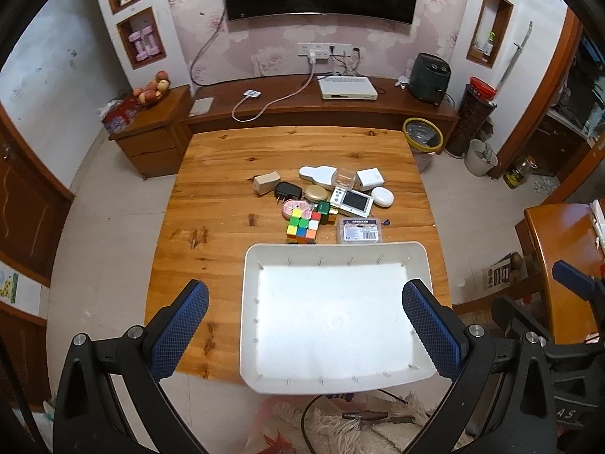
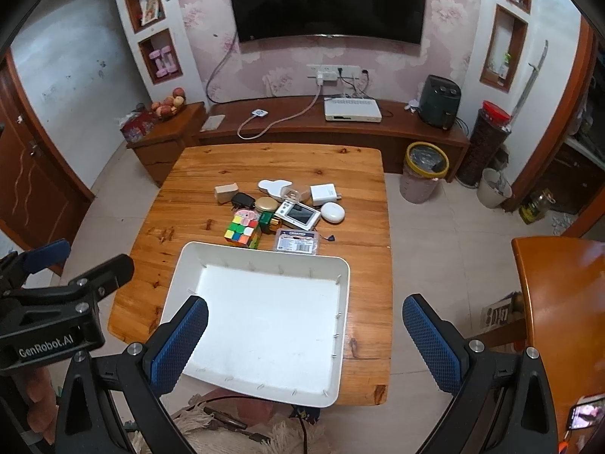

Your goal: Organize rigid objects

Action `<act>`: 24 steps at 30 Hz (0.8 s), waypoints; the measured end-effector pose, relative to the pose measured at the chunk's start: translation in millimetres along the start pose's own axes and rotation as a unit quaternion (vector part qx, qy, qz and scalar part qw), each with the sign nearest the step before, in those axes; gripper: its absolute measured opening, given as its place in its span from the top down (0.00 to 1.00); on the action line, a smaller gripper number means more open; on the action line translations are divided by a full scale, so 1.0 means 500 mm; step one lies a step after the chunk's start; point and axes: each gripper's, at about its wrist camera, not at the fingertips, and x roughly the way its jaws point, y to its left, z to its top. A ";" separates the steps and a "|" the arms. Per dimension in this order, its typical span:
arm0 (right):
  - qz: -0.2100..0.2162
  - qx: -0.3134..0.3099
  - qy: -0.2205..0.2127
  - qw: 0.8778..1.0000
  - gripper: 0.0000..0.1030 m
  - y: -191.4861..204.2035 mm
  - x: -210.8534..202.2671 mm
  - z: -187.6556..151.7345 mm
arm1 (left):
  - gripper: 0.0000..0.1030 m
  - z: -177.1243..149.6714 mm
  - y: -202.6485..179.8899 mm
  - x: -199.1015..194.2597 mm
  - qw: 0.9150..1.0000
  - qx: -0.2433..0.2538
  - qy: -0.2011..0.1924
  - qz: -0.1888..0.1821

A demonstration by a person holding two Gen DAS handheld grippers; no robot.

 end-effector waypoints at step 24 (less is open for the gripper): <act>-0.005 0.123 0.144 0.982 0.09 -0.029 0.431 0.147 | 0.01 0.146 0.050 0.569 0.973 0.070 0.218 -0.008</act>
